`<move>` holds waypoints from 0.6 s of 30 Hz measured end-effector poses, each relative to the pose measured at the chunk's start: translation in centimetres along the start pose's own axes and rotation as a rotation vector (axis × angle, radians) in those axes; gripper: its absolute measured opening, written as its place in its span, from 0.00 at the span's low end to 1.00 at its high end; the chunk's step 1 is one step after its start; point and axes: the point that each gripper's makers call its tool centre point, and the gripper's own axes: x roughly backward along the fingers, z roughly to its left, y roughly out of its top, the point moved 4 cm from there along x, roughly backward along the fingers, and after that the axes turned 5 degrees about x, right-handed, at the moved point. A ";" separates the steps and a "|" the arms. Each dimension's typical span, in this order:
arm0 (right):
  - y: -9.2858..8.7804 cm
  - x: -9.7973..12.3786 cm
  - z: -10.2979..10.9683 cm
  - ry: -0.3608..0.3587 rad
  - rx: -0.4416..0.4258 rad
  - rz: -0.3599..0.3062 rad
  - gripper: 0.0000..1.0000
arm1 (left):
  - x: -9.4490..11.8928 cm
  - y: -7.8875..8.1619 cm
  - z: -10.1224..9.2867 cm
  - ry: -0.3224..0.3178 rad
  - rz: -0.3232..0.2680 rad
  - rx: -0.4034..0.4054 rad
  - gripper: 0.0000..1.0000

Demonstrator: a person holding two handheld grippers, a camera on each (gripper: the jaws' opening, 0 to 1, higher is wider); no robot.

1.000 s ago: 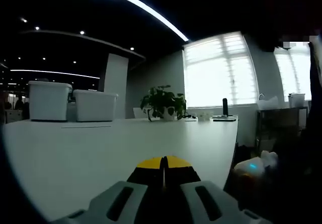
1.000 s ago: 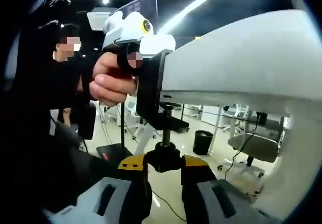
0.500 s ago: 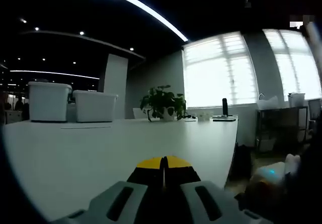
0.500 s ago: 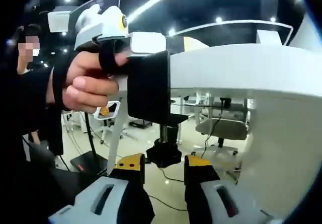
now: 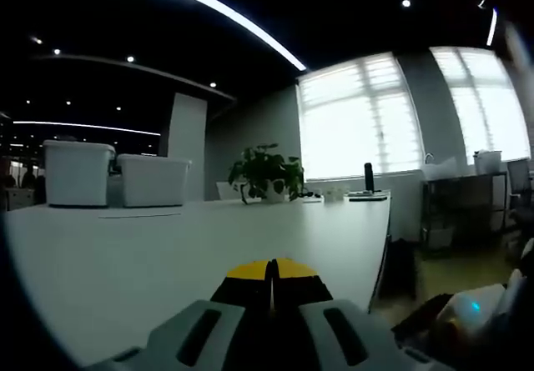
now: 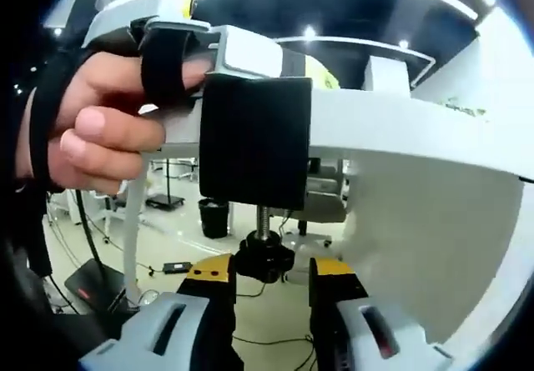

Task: Clamp the fixed fixture on the desktop, loosen the retaining clip, secure it to the edge of the desk, and tighten the retaining clip.

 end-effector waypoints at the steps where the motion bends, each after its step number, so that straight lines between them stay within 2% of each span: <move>1: 0.1 -0.2 0.1 0.005 -0.010 0.001 0.32 | 0.0 0.0 0.0 -0.002 0.000 -0.001 0.01; 6: -0.1 -1.0 0.4 -0.023 -0.009 0.027 0.35 | 0.1 0.0 -0.1 -0.001 0.000 0.000 0.01; 8: -0.2 -1.3 0.5 -0.028 -0.019 0.042 0.33 | 0.1 0.0 -0.1 -0.001 0.000 0.000 0.01; 10: -0.2 -1.6 0.8 -0.053 -0.010 0.059 0.28 | 0.1 0.0 -0.1 0.000 0.000 0.000 0.01; 13: -0.3 -1.4 0.7 -0.096 -0.011 0.067 0.26 | 0.1 0.0 -0.1 0.001 -0.001 0.000 0.01; 18: -0.4 -1.5 0.6 -0.087 0.024 0.081 0.25 | 0.1 0.0 -0.1 0.002 0.001 0.001 0.01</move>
